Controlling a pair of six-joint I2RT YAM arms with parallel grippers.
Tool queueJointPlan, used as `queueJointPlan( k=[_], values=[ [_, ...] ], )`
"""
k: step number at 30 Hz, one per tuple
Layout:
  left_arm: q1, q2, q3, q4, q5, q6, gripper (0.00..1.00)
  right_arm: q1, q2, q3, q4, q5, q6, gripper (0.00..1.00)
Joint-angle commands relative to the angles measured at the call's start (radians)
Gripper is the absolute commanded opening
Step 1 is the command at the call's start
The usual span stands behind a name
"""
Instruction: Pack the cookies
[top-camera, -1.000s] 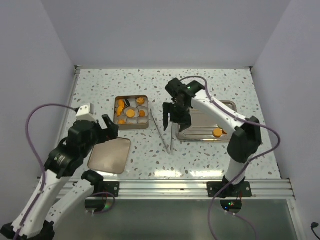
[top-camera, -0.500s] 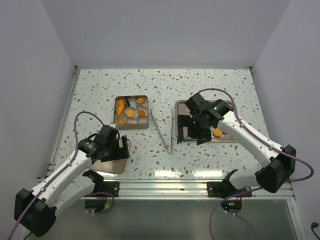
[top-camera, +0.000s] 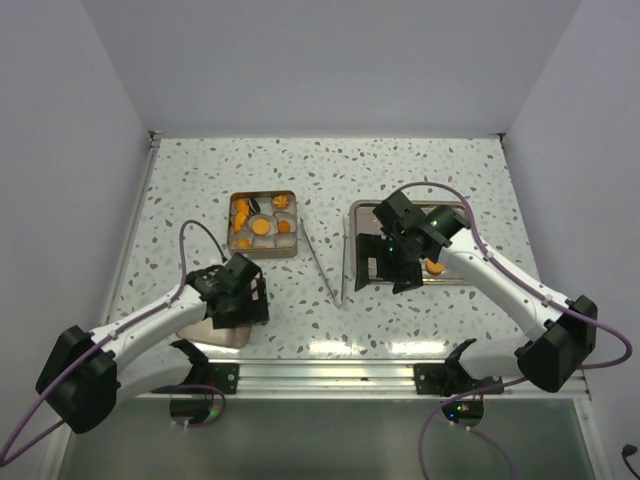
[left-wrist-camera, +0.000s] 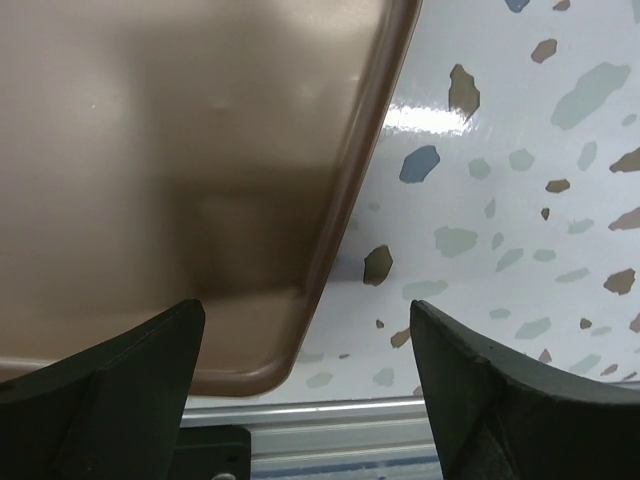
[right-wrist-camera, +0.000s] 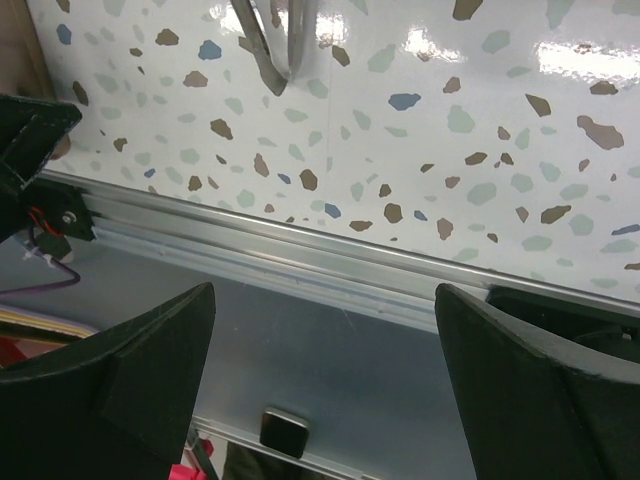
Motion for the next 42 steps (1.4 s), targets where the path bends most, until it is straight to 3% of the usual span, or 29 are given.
queueJointPlan(
  k=[1, 6, 7, 11, 12, 15, 16, 18, 23, 31, 36, 40, 42],
  values=[
    [-0.038, 0.049, -0.002, 0.094, -0.056, -0.068, 0.89, 0.0, -0.053, -0.027, 0.007, -0.009, -0.002, 0.94],
    [-0.123, 0.153, -0.005, 0.133, -0.082, -0.112, 0.79, 0.0, -0.113, -0.075, -0.01, 0.002, 0.002, 0.94],
    [-0.136, 0.167, -0.007, 0.142, -0.091, -0.12, 0.7, 0.0, -0.121, -0.081, -0.011, 0.003, 0.005, 0.94],
    [-0.185, 0.212, -0.015, 0.144, -0.117, -0.161, 0.49, 0.0, -0.156, -0.113, -0.019, 0.002, 0.013, 0.93],
    [-0.196, 0.212, -0.016, 0.142, -0.128, -0.171, 0.38, 0.0, -0.167, -0.118, -0.016, -0.003, 0.018, 0.93],
    [-0.2, 0.212, -0.022, 0.138, -0.145, -0.171, 0.23, 0.0, -0.181, -0.136, -0.01, -0.004, 0.022, 0.92],
    [-0.202, 0.21, -0.027, 0.133, -0.156, -0.171, 0.11, 0.0, -0.185, -0.139, -0.008, -0.003, 0.022, 0.91],
    [-0.2, 0.204, -0.028, 0.125, -0.156, -0.158, 0.0, 0.0, -0.196, -0.148, -0.005, 0.0, 0.024, 0.91],
    [-0.2, 0.06, 0.103, -0.031, -0.165, -0.114, 0.0, 0.0, -0.24, -0.113, -0.008, 0.013, 0.064, 0.9],
    [-0.2, -0.112, 0.534, -0.269, -0.11, -0.03, 0.0, 0.0, -0.293, 0.057, 0.036, -0.075, 0.179, 0.91],
    [-0.199, -0.169, 0.812, -0.2, 0.017, 0.007, 0.0, 0.0, -0.276, 0.181, 0.226, -0.176, 0.231, 0.92],
    [-0.199, -0.213, 0.901, -0.039, 0.114, 0.0, 0.0, -0.031, -0.218, 0.185, 0.461, -0.282, 0.239, 0.94],
    [-0.2, -0.239, 0.906, 0.063, 0.137, -0.029, 0.0, -0.062, -0.199, 0.139, 0.677, -0.352, 0.322, 0.94]
  ],
)
